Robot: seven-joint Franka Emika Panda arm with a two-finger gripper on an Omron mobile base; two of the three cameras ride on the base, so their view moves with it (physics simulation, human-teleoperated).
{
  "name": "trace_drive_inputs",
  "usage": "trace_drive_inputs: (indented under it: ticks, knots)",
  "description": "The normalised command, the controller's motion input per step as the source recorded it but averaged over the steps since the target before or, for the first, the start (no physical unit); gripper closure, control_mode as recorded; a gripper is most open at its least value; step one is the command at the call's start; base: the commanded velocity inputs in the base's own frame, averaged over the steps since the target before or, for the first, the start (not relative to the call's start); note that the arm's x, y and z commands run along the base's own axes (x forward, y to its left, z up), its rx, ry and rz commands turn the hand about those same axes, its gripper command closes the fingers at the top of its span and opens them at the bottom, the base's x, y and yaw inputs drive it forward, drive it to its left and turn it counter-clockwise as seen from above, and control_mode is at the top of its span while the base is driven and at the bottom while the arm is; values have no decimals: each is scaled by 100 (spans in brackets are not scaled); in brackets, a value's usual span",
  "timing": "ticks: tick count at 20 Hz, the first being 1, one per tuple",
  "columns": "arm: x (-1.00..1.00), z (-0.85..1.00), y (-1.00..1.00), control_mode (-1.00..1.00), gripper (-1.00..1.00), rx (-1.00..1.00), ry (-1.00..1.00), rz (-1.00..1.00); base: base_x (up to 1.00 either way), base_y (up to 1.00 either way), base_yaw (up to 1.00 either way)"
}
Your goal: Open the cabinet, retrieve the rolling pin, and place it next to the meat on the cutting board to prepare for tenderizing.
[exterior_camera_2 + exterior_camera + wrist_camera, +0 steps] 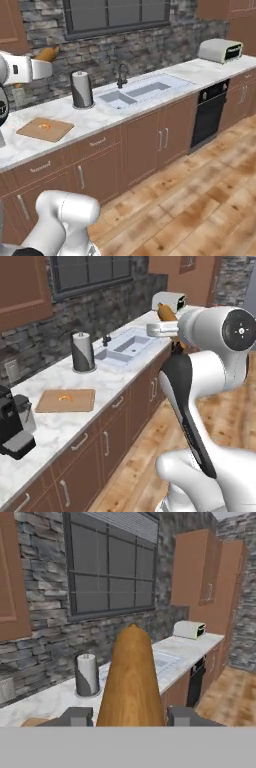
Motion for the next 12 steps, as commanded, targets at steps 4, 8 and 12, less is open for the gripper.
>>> trace_drive_inputs:
  ticks: [4,8,12]
  knots:
    - [0,0,0,100,100,0,0,0,55,0,55]
    - [0,0,0,100,100,0,0,0,1,1,55]
    - [0,0,0,100,100,0,0,0,-4,0,50]
